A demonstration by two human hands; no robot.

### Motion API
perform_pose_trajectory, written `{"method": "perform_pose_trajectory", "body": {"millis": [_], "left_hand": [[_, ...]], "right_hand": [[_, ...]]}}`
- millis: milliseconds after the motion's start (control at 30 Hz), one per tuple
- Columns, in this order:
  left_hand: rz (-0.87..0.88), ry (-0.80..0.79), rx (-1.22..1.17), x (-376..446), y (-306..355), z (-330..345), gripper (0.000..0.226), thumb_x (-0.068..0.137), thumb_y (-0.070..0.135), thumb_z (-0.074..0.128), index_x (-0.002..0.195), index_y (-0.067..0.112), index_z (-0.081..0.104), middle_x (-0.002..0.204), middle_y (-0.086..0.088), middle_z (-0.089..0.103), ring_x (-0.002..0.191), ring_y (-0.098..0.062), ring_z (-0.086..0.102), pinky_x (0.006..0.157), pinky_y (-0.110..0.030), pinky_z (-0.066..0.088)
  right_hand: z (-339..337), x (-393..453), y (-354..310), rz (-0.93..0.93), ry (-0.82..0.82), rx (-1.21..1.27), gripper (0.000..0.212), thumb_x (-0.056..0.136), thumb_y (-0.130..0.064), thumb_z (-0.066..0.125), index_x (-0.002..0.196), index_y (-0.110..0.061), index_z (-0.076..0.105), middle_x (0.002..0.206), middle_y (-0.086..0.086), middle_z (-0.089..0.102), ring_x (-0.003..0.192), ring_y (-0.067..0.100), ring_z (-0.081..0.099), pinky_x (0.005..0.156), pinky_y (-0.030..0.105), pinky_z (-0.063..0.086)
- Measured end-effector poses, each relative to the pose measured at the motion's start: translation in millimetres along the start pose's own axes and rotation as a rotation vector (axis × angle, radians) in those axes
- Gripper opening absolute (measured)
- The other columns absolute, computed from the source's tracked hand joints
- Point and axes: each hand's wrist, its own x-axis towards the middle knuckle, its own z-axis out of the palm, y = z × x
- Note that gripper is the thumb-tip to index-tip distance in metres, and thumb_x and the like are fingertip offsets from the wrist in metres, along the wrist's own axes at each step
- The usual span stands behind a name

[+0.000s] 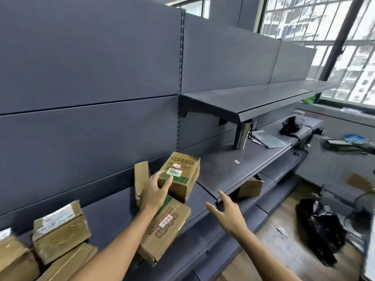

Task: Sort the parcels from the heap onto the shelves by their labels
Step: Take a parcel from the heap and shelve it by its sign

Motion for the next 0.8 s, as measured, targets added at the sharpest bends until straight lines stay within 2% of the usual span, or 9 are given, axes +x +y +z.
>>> {"method": "perform_pose_trajectory", "body": {"millis": [67, 200, 300, 400, 467, 567, 667, 733, 800], "left_hand": [[-0.030, 0.042, -0.008, 19.5, 7.7, 4.8, 0.069, 0.082, 0.072, 0.050, 0.133, 0.026, 0.056, 0.133, 0.003, 0.059, 0.123, -0.016, 0.054, 0.107, -0.040, 0.045], [-0.127, 0.131, -0.005, 61.1, 17.1, 13.8, 0.048, 0.100, 0.037, 0.057, 0.141, 0.012, 0.053, 0.142, -0.002, 0.052, 0.133, -0.019, 0.048, 0.102, -0.025, 0.036], [-0.224, 0.099, 0.007, 94.3, 8.7, 17.6, 0.048, 0.105, 0.036, 0.047, 0.136, 0.001, 0.055, 0.140, -0.009, 0.057, 0.130, -0.026, 0.053, 0.102, -0.033, 0.040], [-0.300, 0.056, 0.019, 121.7, 0.0, 19.3, 0.051, 0.105, 0.042, 0.042, 0.145, 0.012, 0.051, 0.149, -0.001, 0.051, 0.137, -0.019, 0.046, 0.113, -0.030, 0.032], [-0.325, 0.040, 0.070, 138.5, -1.8, 20.8, 0.052, 0.105, 0.045, 0.040, 0.146, 0.015, 0.051, 0.149, -0.001, 0.051, 0.137, -0.020, 0.047, 0.116, -0.034, 0.033], [-0.331, -0.084, 0.136, 163.7, -2.8, 27.1, 0.055, 0.106, 0.048, 0.034, 0.150, 0.017, 0.044, 0.154, -0.001, 0.045, 0.142, -0.021, 0.041, 0.118, -0.035, 0.028], [-0.324, -0.183, 0.159, 181.9, -11.2, 37.5, 0.053, 0.107, 0.048, 0.031, 0.150, 0.021, 0.044, 0.157, 0.000, 0.041, 0.146, -0.021, 0.035, 0.120, -0.034, 0.023], [-0.355, -0.259, 0.114, 187.0, -19.0, 47.4, 0.052, 0.107, 0.049, 0.027, 0.147, 0.024, 0.049, 0.151, 0.001, 0.049, 0.139, -0.020, 0.043, 0.117, -0.035, 0.029], [-0.387, -0.289, 0.055, 186.8, -20.0, 49.7, 0.051, 0.107, 0.049, 0.026, 0.141, 0.025, 0.055, 0.134, 0.006, 0.062, 0.124, -0.017, 0.055, 0.104, -0.030, 0.037]], "right_hand": [[2.0, 34.6, 3.3, -0.019, -0.035, 0.051, 0.091, 0.086, -0.072, 0.056, 0.158, -0.027, 0.025, 0.162, 0.000, 0.034, 0.149, 0.023, 0.028, 0.118, 0.040, 0.033], [5.8, 98.0, 3.3, -0.027, -0.108, 0.137, 0.088, 0.088, -0.067, 0.057, 0.158, -0.024, 0.026, 0.161, -0.001, 0.035, 0.149, 0.023, 0.031, 0.117, 0.037, 0.032], [10.7, 128.5, -4.2, 0.035, -0.203, 0.297, 0.082, 0.092, -0.057, 0.061, 0.158, -0.023, 0.025, 0.157, -0.002, 0.041, 0.145, 0.022, 0.038, 0.107, 0.030, 0.036], [25.4, 141.9, -8.5, 0.068, -0.287, 0.363, 0.079, 0.094, -0.052, 0.062, 0.158, -0.026, 0.024, 0.149, -0.002, 0.052, 0.137, 0.021, 0.048, 0.098, 0.026, 0.041], [39.7, 145.4, -11.1, 0.082, -0.309, 0.382, 0.081, 0.093, -0.055, 0.061, 0.158, -0.029, 0.021, 0.147, -0.002, 0.055, 0.134, 0.020, 0.052, 0.095, 0.025, 0.041], [57.4, 147.5, -17.5, 0.179, -0.305, 0.465, 0.089, 0.088, -0.059, 0.063, 0.159, -0.032, 0.017, 0.146, -0.003, 0.056, 0.132, 0.019, 0.054, 0.091, 0.022, 0.040], [66.6, 145.3, -23.0, 0.217, -0.302, 0.488, 0.084, 0.092, -0.052, 0.063, 0.159, -0.033, 0.016, 0.146, -0.002, 0.055, 0.133, 0.018, 0.052, 0.082, 0.014, 0.035], [70.9, 145.9, -25.2, 0.219, -0.293, 0.509, 0.082, 0.093, -0.050, 0.063, 0.159, -0.032, 0.017, 0.147, -0.002, 0.054, 0.135, 0.016, 0.051, 0.084, 0.011, 0.035], [74.1, 145.8, -27.4, 0.212, -0.252, 0.518, 0.080, 0.092, -0.049, 0.065, 0.158, -0.032, 0.022, 0.146, -0.003, 0.055, 0.134, 0.013, 0.051, 0.095, 0.014, 0.037]]}}
